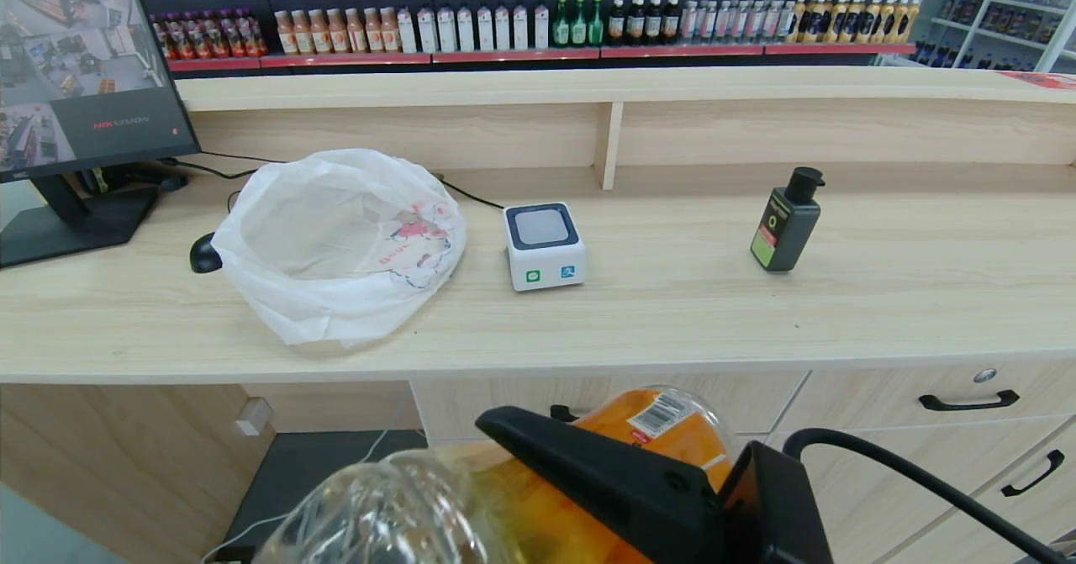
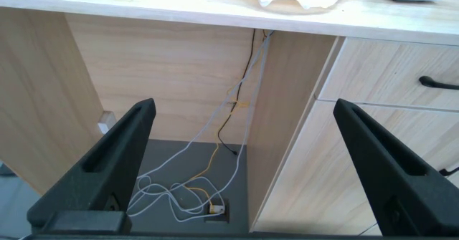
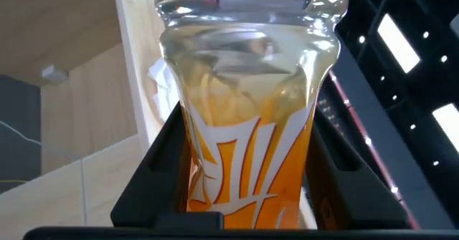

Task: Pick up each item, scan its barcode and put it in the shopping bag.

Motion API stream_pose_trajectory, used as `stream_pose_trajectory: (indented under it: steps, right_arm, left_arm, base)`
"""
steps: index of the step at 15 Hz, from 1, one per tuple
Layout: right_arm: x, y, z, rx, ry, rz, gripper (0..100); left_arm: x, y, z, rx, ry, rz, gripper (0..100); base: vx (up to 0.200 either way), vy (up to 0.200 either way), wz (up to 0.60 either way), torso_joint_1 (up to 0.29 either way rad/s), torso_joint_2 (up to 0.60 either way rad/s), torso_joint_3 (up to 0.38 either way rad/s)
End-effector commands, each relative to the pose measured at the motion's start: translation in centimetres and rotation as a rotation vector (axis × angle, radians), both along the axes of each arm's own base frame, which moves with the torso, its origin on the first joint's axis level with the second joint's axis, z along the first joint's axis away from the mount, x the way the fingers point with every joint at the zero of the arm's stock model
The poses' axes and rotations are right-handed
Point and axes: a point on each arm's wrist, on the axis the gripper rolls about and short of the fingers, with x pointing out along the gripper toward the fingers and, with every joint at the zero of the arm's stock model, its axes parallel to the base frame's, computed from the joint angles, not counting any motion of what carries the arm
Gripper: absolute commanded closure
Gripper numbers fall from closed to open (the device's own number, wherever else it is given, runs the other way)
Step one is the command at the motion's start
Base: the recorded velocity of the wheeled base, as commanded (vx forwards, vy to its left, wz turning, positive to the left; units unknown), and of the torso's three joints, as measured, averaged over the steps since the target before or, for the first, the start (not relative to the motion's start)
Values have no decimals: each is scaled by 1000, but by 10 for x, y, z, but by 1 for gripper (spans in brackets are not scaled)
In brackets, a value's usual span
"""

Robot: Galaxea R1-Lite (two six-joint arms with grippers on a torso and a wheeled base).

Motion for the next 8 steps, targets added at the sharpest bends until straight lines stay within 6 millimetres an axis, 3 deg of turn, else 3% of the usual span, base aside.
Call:
stream_pose_trajectory:
  steps: [1,4,6,7,8]
  right_arm:
    - [10,-5,-5,17,55,-25,100]
    - [37,-21,0,187,211,-86,100]
    - [46,-16,-1,387,441,-29,100]
    - [49,-16,2,434,474,-22,100]
    - [68,-25,11,526,519,-16,100]
  left_arm:
    - [0,0,0,0,0,1,0]
    - [0,0,0,0,0,1,0]
    - [0,0,0,0,0,1,0]
    - [0,0,0,0,0,1,0]
    - [0,0,0,0,0,1,0]
  base:
    - [0,0,0,0,0,0]
    - [0,0,0,0,0,0]
    - [0,0,0,0,0,0]
    - [0,0,0,0,0,0]
    - [0,0,0,0,0,0]
